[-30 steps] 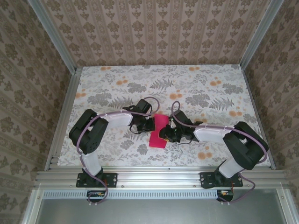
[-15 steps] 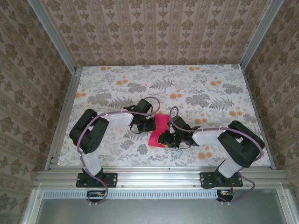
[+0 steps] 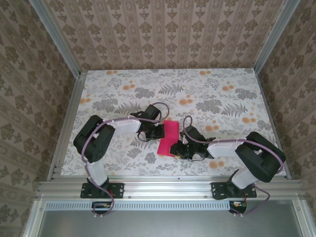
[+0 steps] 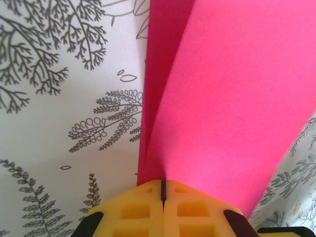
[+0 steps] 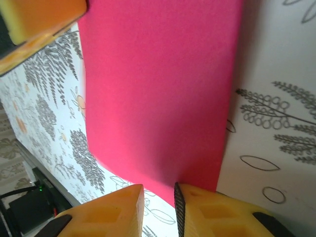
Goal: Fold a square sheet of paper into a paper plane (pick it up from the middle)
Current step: Fold the square sheet of paper in half at the center of the table.
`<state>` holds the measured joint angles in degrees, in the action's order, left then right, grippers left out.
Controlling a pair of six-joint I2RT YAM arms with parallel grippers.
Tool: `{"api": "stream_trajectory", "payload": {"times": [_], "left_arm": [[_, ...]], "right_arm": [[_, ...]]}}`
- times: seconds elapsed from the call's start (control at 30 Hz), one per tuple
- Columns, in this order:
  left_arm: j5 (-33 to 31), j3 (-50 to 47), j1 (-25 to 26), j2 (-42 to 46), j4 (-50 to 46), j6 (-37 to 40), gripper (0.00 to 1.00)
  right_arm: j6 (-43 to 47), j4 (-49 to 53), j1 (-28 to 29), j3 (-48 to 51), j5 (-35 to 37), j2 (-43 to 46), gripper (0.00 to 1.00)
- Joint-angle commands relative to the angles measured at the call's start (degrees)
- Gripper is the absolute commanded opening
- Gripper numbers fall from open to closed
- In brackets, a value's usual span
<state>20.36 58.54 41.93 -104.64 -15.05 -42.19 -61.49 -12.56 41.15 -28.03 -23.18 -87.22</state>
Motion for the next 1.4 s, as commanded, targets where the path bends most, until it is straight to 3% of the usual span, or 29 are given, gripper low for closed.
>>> {"api": "stream_trajectory", "payload": {"times": [0.0, 0.27, 0.43, 0.7, 0.87, 1.1, 1.37], "left_arm": [[-1.73, -0.03, 0.44, -2.32, -4.53, 1.81, 0.00], [-2.08, 0.09, 0.47, -1.98, -5.25, 1.94, 0.00], [-2.08, 0.27, 0.60, -2.06, -5.51, 2.23, 0.00], [-2.22, 0.63, 0.71, -2.15, -5.69, 2.16, 0.00], [-2.68, 0.76, 0.92, -1.88, -6.39, 2.65, 0.00], [-2.91, 1.06, 0.96, -2.06, -6.88, 2.80, 0.00], [-3.09, 0.87, 1.05, -1.62, -6.98, 2.71, 0.00]], "right_arm": [[-1.95, 0.36, 0.51, 2.99, 1.56, -2.11, 0.26], [6.50, 14.83, -3.59, -7.17, 7.56, 6.25, 0.27], [7.89, 8.18, -9.46, -9.27, 1.74, 1.71, 0.27], [5.87, 0.53, -9.95, -8.73, -1.52, -8.28, 0.26], [5.65, 1.82, -9.94, -7.25, -0.32, -8.88, 0.27], [7.77, 6.77, -10.79, -14.15, -1.52, -3.84, 0.27], [10.15, 9.66, -11.96, -18.57, 0.02, -10.86, 0.27]]}}
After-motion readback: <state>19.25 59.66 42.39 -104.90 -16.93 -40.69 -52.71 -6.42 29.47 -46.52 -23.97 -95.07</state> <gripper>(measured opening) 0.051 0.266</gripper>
